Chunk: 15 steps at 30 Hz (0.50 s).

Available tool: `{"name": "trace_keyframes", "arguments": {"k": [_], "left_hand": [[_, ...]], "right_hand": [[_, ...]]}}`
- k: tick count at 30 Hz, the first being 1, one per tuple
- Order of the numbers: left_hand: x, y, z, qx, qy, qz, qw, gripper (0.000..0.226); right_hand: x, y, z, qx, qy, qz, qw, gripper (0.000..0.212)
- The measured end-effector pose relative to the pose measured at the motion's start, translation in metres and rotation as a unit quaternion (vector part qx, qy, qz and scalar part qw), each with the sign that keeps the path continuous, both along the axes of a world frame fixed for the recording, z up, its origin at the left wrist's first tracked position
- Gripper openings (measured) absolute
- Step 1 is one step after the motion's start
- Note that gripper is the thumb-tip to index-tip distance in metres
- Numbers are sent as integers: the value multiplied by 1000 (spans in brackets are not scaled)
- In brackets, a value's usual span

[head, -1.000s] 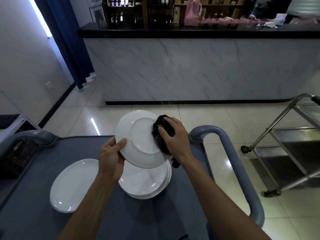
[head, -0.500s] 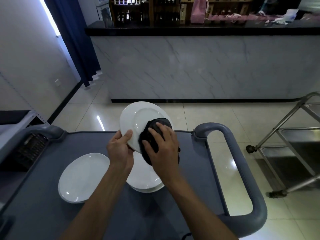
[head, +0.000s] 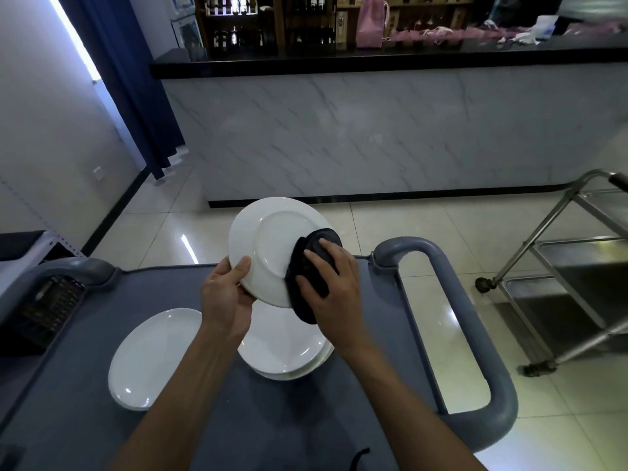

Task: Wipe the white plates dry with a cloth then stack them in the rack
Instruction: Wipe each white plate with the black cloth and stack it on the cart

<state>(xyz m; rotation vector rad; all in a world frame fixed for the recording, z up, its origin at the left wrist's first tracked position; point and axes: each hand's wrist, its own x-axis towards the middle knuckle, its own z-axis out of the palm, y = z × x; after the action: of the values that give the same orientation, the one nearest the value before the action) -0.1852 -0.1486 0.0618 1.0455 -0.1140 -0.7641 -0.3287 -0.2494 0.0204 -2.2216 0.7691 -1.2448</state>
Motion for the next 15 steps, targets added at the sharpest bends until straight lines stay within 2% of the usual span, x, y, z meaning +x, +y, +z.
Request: {"name": "trace_keyframes", "arguments": {"k": [7,15], "left_hand": [[6,9,1,-16,-24,-79,996,37],[3,13,5,-9,-91,-134,987,37]], "right_hand": [[-3,-32,28,127,-33,-27,991,40],[13,-57,53,89,10,-17,996,36]]}}
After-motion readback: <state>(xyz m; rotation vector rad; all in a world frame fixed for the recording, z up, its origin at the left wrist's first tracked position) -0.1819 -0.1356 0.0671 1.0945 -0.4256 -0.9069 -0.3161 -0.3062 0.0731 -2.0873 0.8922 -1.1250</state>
